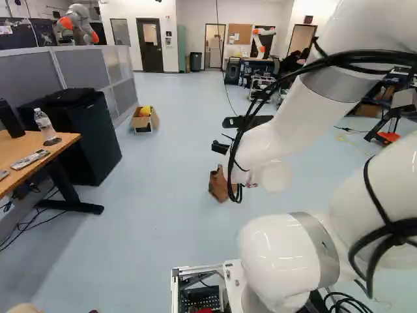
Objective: Pick up the grocery bag from the ground
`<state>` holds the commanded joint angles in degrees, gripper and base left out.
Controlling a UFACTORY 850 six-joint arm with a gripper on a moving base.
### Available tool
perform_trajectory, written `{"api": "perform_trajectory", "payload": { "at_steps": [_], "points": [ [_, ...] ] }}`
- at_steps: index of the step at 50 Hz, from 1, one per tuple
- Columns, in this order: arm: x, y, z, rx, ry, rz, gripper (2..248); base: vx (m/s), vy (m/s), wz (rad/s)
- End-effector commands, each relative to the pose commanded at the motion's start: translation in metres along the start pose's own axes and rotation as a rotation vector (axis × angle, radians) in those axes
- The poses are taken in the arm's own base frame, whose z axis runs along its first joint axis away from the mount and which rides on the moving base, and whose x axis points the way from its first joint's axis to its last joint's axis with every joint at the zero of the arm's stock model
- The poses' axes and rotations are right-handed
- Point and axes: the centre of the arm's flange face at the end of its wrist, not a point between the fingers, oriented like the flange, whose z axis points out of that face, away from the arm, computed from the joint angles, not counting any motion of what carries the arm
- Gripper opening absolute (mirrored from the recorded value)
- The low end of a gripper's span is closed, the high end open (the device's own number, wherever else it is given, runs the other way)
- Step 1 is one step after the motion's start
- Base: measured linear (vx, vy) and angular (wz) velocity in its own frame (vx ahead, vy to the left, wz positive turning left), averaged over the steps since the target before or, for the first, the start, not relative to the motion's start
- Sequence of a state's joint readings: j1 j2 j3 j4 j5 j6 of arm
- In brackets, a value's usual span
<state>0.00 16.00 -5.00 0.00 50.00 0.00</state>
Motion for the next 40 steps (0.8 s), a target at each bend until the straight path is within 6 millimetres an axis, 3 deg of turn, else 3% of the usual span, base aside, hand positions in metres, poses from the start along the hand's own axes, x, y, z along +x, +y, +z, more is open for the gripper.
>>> {"api": "perform_trajectory", "payload": {
  "at_steps": [40],
  "points": [
    [0.0000,0.0000,0.0000,0.000,0.000,0.000,247,0.200,-0.100,0.000]
  ]
}}
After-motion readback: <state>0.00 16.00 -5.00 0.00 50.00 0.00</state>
